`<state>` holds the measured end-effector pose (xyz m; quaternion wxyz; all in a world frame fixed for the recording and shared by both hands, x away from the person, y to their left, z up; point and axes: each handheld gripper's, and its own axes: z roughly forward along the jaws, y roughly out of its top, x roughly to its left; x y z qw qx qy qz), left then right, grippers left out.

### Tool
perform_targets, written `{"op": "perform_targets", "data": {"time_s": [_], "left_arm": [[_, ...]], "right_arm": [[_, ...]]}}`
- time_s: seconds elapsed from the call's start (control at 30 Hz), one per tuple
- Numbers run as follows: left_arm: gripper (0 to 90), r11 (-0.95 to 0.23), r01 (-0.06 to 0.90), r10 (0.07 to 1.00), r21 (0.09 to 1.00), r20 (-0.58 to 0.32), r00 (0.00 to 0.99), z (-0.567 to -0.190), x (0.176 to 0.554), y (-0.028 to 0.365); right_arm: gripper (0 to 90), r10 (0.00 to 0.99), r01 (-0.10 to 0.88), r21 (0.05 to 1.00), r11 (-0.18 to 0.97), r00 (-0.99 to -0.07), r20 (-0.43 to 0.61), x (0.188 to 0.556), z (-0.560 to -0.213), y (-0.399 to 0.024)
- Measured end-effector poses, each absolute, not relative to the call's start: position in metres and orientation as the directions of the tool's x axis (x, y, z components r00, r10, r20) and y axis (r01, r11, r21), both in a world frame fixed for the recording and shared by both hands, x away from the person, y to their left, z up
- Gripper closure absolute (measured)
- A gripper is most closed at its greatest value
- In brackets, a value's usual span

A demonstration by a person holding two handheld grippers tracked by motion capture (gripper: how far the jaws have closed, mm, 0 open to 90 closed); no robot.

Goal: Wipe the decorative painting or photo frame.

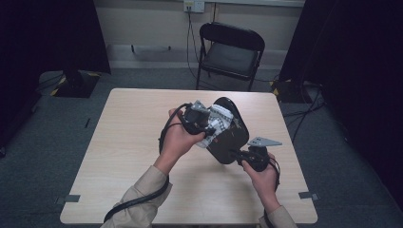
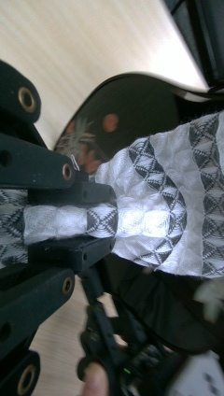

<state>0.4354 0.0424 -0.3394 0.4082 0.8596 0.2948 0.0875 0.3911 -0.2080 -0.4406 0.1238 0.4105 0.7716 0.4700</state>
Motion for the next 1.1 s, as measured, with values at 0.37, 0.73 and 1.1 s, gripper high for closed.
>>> {"op": "perform_targets", "data": {"time_s": [0.37,0.73,1.1], "left_arm": [[76.4,-0.512,0.479,0.577,0.713,-0.128,0.807,-0.383,0.43,0.045],[76.4,-0.516,0.524,0.579,0.677,-0.176,0.797,-0.422,0.424,0.047],[76.3,-0.522,0.556,0.58,0.646,-0.209,0.787,-0.452,0.416,0.049]], "right_arm": [[78.9,0.749,0.517,0.827,0.221,-0.633,0.195,0.391,-0.441,-0.208],[78.9,0.749,0.517,0.827,0.221,-0.633,0.195,0.391,-0.441,-0.208],[78.9,0.749,0.517,0.827,0.22,-0.632,0.196,0.391,-0.441,-0.208]]}}
